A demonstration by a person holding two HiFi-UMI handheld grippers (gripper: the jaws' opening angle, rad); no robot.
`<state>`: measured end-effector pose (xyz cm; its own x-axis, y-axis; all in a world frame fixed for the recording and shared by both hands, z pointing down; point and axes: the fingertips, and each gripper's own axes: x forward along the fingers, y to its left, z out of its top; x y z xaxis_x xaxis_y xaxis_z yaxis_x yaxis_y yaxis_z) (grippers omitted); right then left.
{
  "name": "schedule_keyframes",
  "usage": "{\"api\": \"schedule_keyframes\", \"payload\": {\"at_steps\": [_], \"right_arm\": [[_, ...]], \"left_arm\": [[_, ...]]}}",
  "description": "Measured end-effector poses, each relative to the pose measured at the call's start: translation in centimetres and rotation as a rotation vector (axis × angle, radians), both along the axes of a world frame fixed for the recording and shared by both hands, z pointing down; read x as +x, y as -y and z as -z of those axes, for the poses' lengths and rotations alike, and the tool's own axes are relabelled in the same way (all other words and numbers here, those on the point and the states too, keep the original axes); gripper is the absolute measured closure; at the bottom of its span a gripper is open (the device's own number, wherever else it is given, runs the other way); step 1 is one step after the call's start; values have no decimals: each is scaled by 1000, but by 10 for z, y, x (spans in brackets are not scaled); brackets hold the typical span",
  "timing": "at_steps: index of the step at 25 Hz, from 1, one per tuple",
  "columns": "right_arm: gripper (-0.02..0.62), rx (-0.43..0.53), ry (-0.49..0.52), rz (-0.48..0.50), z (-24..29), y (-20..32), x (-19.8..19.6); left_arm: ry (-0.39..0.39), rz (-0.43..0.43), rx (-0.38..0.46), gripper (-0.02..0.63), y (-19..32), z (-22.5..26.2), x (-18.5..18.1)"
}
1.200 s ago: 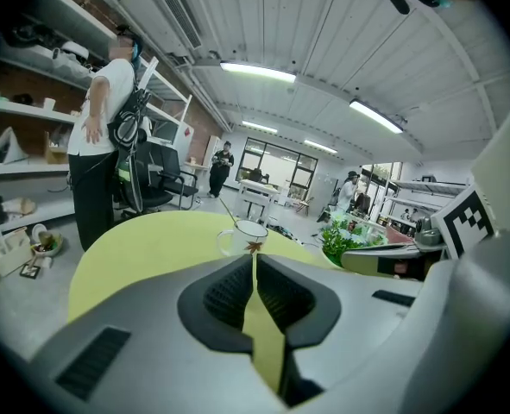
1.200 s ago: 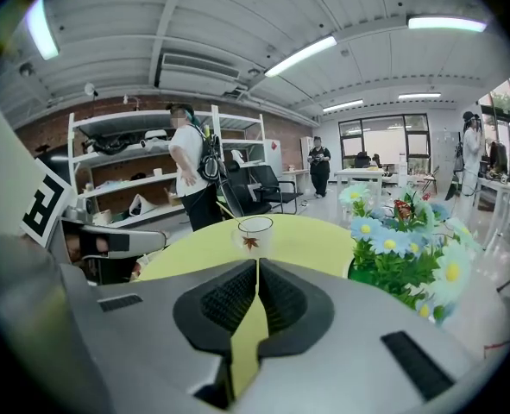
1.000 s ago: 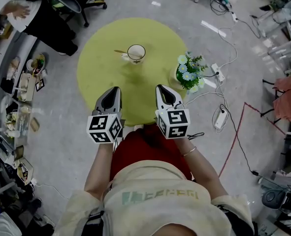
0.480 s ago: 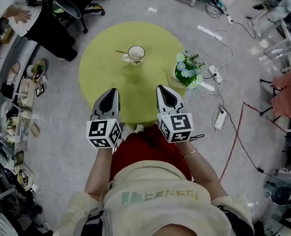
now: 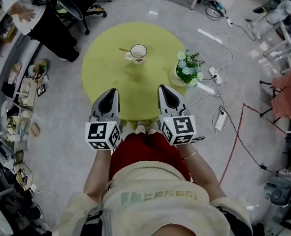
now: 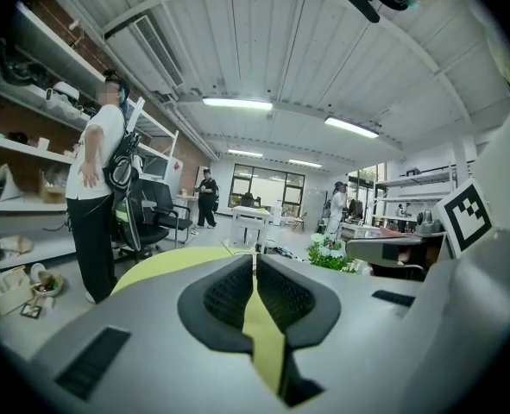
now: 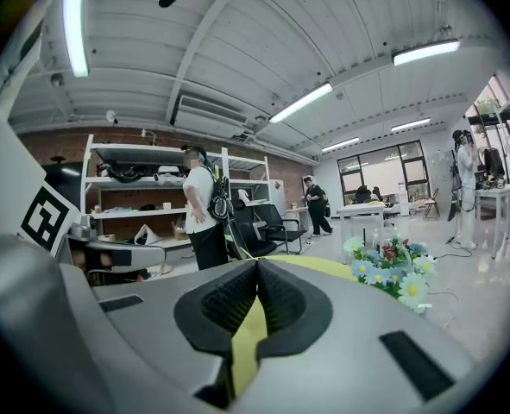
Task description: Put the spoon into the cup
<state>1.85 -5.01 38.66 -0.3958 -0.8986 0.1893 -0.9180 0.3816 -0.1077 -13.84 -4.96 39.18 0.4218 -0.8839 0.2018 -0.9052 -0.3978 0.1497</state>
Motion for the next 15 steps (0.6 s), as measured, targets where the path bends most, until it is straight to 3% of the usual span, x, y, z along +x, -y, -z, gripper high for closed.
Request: {"api": "schedule_keyframes", "payload": {"at_steps": [15], "right_arm": [[560, 62, 15, 12, 24, -44, 41]], "left_arm": [[-18, 34, 53, 574, -48, 22, 28]]}}
